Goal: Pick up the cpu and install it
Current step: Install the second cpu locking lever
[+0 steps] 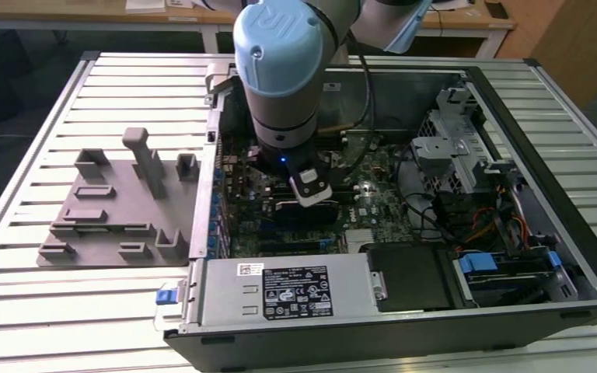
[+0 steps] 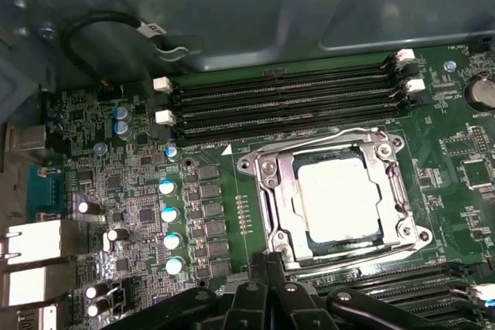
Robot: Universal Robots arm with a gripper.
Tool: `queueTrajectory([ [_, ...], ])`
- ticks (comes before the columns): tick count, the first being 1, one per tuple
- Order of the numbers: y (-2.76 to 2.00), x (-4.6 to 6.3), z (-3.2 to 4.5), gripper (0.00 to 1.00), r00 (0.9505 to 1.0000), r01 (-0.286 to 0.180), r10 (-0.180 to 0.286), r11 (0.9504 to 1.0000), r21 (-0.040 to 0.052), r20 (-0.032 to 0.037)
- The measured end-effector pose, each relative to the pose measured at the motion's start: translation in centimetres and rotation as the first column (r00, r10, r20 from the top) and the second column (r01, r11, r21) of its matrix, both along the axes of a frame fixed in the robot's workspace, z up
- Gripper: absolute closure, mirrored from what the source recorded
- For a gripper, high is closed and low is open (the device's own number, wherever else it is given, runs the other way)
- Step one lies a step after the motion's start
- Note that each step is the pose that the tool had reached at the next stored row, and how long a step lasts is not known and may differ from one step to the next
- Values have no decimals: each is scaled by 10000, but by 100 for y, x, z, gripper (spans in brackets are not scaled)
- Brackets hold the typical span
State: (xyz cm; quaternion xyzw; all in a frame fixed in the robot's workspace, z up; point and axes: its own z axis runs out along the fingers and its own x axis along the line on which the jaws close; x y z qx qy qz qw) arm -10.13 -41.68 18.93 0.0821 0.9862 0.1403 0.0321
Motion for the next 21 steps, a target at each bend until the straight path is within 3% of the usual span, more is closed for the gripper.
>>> queueTrajectory([
  [21, -1, -61, -9, 89, 10000, 20, -20, 10000, 10, 7],
])
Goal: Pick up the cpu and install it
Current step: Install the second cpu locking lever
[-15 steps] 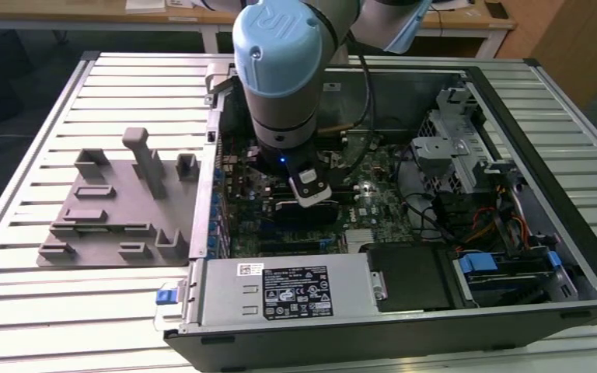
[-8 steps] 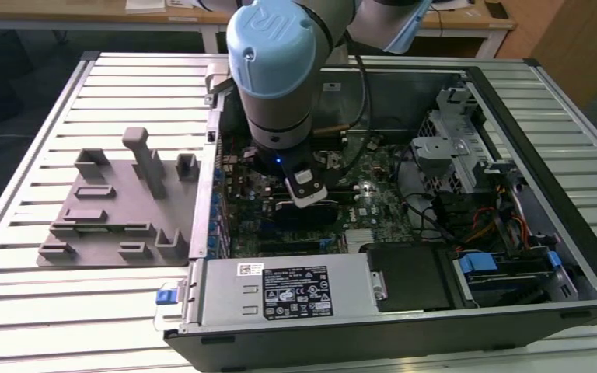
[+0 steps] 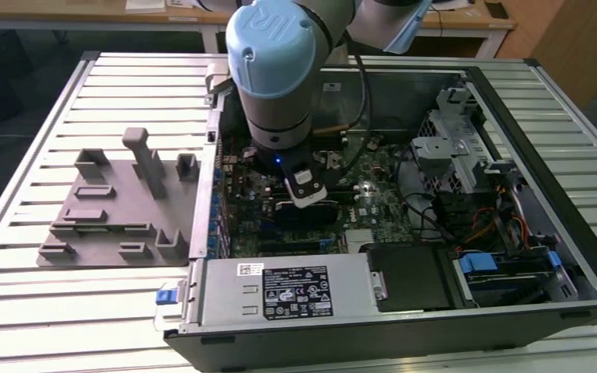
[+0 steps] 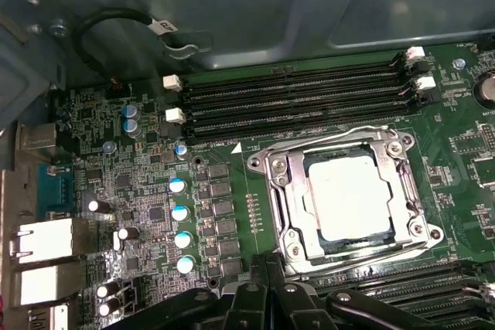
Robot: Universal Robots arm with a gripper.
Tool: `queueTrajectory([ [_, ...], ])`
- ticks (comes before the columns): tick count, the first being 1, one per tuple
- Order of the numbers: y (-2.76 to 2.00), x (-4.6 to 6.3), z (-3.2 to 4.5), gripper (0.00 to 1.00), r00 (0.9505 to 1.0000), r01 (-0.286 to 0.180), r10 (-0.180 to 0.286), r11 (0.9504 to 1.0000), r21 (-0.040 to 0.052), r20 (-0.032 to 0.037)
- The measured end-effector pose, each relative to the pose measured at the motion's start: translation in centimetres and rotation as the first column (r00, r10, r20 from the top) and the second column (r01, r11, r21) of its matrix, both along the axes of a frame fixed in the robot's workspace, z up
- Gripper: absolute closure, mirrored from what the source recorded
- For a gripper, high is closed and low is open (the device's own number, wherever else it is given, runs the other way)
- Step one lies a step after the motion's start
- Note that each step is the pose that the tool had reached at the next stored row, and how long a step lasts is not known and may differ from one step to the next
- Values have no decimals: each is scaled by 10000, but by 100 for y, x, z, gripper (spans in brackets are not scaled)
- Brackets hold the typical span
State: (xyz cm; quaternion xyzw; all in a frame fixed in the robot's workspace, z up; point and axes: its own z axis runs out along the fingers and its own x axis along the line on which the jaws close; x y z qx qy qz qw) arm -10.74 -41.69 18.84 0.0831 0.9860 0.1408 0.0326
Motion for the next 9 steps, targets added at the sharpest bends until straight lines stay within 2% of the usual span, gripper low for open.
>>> queueTrajectory([
  [3, 1, 0, 37, 89, 10000, 0, 0, 10000, 4, 1],
  [9, 1, 0, 192, 89, 10000, 10, -10, 10000, 2, 4],
])
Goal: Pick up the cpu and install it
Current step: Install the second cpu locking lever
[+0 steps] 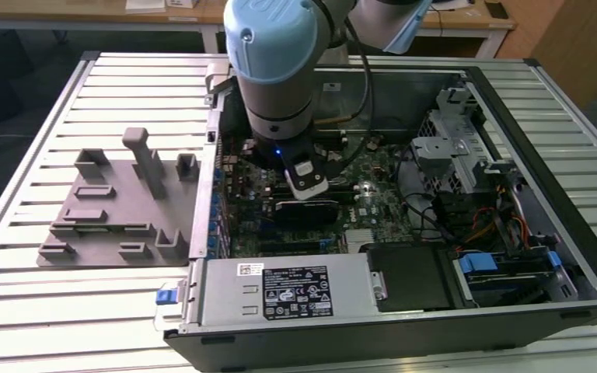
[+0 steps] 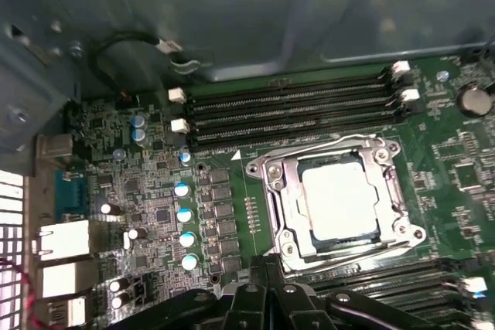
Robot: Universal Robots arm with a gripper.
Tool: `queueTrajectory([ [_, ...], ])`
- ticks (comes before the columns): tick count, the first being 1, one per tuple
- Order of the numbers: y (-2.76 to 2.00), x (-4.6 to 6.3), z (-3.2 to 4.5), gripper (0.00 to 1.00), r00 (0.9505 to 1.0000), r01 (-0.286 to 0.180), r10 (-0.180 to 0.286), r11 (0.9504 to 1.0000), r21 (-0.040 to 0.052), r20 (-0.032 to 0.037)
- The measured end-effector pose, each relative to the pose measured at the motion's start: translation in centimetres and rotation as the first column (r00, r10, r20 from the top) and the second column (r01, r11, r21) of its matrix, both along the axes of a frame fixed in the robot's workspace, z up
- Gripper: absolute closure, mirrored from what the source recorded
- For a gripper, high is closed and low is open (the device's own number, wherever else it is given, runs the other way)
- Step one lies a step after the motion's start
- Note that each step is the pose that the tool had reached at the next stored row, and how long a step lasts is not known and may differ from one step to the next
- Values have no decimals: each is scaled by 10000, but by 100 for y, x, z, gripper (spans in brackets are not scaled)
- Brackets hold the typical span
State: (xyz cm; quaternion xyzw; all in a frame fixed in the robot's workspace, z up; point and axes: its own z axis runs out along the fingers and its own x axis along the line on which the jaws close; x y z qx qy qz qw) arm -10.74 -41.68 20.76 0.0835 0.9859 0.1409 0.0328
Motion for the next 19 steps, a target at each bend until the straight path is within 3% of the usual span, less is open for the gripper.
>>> queueTrajectory([
  [6, 16, 1, 128, 89, 10000, 3, -3, 10000, -14, 6],
  [9, 44, 12, 145, 89, 10000, 3, -3, 9999, -163, 4],
  [11, 75, 46, 145, 89, 10000, 0, 0, 9998, -186, -6],
  [15, 94, 159, 144, 89, 10000, 1, -2, 9998, -208, -65],
  [19, 96, 270, 144, 89, 9999, -1, -3, 9996, -291, -160],
])
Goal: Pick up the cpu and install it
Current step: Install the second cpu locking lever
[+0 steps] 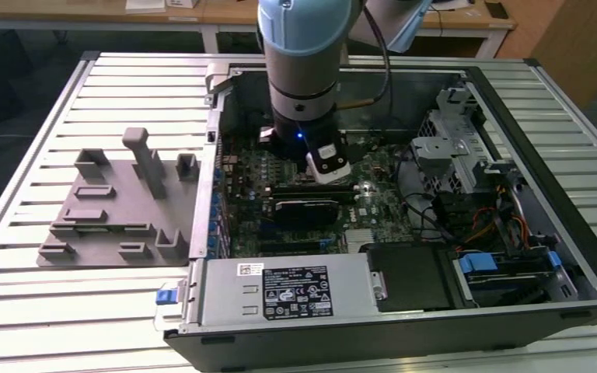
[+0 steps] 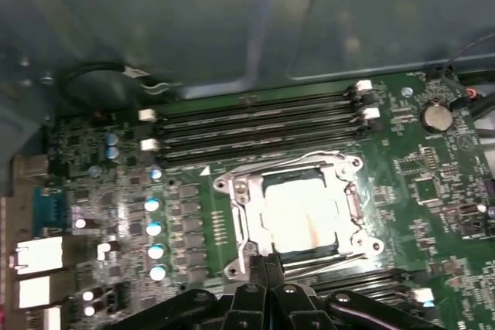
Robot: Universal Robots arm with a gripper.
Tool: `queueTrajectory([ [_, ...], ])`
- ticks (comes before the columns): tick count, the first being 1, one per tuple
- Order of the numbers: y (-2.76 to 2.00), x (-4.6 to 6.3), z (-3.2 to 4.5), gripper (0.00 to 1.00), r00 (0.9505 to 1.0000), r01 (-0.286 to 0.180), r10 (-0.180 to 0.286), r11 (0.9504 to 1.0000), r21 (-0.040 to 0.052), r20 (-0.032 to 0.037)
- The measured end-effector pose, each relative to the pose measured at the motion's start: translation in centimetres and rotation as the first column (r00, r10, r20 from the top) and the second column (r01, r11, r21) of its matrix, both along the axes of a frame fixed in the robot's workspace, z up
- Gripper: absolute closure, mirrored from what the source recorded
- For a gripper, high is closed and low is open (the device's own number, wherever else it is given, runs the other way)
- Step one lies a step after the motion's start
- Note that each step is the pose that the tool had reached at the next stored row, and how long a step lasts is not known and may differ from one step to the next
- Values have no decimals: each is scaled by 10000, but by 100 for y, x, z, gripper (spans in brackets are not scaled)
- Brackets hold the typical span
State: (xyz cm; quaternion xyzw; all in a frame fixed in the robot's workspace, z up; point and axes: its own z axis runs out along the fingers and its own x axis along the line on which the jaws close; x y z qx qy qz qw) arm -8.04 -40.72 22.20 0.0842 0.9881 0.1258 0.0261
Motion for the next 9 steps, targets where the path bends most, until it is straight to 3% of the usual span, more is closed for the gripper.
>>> queueTrajectory([
  [4, 6, 97, -2, 89, 9999, 0, -1, 9999, -137, -105],
  [9, 23, 188, -4, 89, 9998, -3, -5, 9992, -407, -184],
])
